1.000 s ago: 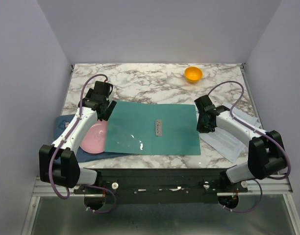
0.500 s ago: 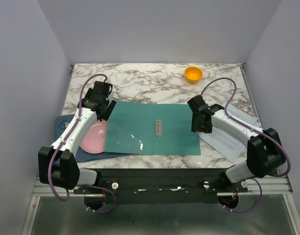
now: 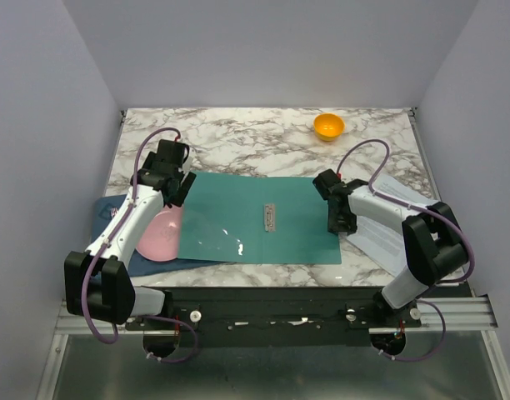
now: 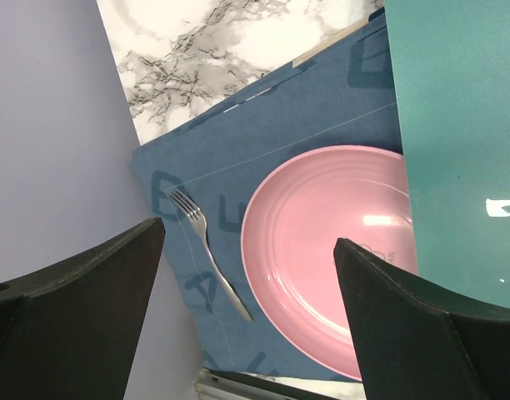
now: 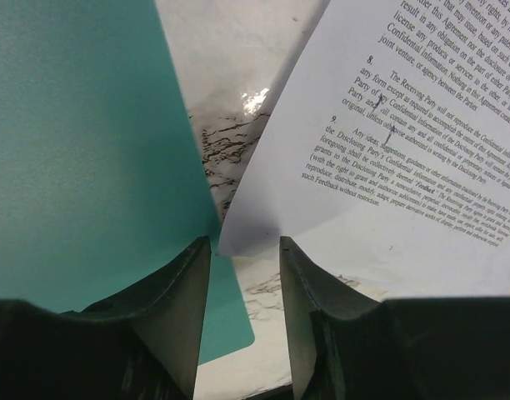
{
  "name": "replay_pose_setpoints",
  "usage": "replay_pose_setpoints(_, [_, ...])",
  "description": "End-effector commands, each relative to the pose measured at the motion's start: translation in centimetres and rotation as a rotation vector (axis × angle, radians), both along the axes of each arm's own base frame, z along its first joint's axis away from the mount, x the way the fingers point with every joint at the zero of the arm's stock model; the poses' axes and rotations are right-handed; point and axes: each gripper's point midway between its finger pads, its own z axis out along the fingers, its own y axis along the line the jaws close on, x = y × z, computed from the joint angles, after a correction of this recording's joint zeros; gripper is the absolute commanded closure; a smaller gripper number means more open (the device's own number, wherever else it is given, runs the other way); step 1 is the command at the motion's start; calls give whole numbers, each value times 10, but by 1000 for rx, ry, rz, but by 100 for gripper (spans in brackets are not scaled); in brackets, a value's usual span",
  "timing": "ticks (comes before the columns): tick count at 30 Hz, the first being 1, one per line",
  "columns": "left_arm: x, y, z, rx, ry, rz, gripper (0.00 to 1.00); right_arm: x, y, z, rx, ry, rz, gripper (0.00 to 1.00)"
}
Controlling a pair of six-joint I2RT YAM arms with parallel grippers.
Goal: Put the files into the folder
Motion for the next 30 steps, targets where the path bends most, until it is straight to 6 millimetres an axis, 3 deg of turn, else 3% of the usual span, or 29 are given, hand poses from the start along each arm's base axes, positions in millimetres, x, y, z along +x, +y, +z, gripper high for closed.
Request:
replay_pose_setpoints(1, [-1,7,3,16,-15,10,1,1,-9,-6,-46,-20,-32,57])
replay_pose_setpoints(18, [-3,12,-1,24,-8,12,1,4,-17,-2,-86,-44,-18,66])
replay_pose_setpoints(30, [-2,16,4,30,-17,17,1,2,-12,-3,-51,-42,-10,99])
